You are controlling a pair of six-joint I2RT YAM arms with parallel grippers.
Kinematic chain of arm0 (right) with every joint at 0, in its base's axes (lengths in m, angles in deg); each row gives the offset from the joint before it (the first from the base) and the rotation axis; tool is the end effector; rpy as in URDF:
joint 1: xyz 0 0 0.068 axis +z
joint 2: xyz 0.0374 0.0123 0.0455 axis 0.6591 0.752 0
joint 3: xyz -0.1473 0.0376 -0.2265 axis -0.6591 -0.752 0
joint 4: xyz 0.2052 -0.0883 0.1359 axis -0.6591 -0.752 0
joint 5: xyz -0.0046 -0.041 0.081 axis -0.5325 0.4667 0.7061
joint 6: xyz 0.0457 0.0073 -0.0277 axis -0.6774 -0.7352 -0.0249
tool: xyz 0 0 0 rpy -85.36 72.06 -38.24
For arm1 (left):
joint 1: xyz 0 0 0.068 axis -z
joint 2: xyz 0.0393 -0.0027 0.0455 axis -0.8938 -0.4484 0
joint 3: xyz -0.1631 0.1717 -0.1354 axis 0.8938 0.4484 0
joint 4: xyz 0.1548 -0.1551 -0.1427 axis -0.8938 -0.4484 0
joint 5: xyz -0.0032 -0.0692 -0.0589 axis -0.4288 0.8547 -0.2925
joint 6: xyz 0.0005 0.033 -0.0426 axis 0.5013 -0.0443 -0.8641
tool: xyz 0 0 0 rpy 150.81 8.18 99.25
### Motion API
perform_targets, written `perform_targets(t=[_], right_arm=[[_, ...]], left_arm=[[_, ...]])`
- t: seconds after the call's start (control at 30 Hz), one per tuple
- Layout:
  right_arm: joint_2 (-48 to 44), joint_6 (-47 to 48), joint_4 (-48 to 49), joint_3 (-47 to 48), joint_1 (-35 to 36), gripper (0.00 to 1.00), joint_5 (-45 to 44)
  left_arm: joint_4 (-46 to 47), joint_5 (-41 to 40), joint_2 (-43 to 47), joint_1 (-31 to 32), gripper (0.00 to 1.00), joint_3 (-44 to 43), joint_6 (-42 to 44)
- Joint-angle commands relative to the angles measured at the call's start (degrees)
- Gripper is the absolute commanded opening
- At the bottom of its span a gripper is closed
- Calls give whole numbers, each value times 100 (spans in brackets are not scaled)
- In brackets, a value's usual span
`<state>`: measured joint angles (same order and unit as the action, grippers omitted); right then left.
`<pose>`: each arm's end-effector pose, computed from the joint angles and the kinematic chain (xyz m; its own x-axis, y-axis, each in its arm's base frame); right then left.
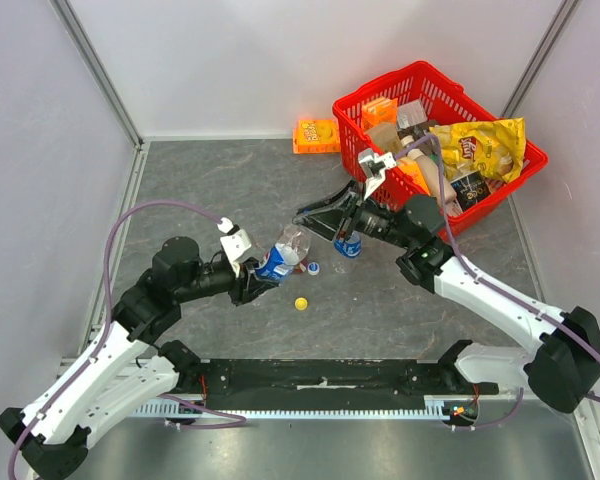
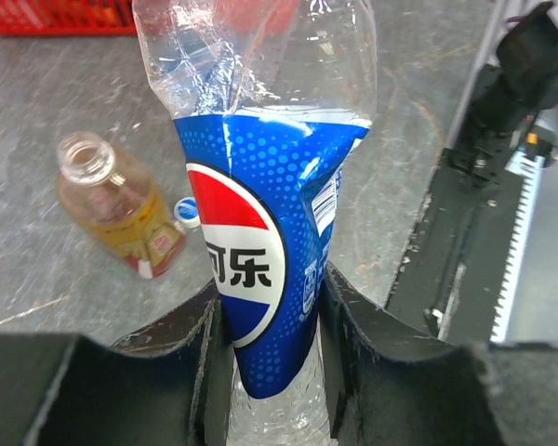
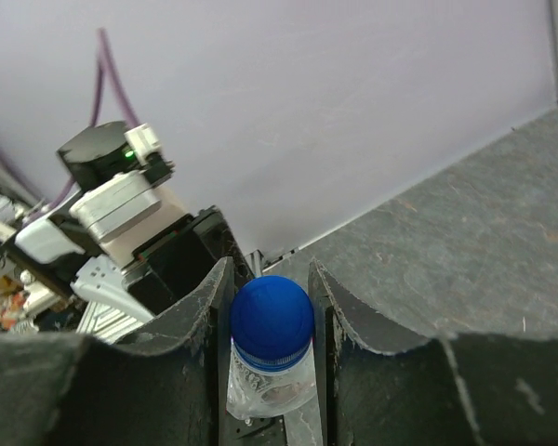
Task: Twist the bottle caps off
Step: Unscrew the bottle cap from the plastic bottle, then place the bottle cap at the center of the board.
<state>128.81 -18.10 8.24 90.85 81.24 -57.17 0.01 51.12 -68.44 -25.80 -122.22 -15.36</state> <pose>0.2031 0.1944 0.3652 -0.5184 0.3616 -0.7749 -0.7989 0.1184 0.5897 0.1088 -0.1031 0.3232 -0.2030 0.2304 -0.9517 0.8896 0.4496 -0.0808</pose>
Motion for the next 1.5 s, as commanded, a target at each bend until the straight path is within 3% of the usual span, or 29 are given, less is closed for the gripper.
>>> perform_targets(t=[0.0,0.23,0.63,0.83,1.03,1.23,1.47], right_arm=[[-300,387,894,12,51,0,1013],[-713,687,1218,-198,51,0,1629],[-872,-525,3845,-585,60,0,2518],[-872,-834,4391,-576,60,0,2632],[-898,-790,4348,-568,60,0,2545],[-1135,-264,3383,-533,51,0,1921],[-2101,1686,-156,-339,42,0,270]], left_arm=[[122,1281,67,23,2,-316,126],[499,2309,339,23,2,-360,-260],[869,3804,50,23,2,-589,-840],[887,4016,-179,23,2,-580,-955],[887,3876,-83,23,2,-510,-885],[834,3560,49,23,2,-369,-832],[816,2734,330,32,2,-185,-884]])
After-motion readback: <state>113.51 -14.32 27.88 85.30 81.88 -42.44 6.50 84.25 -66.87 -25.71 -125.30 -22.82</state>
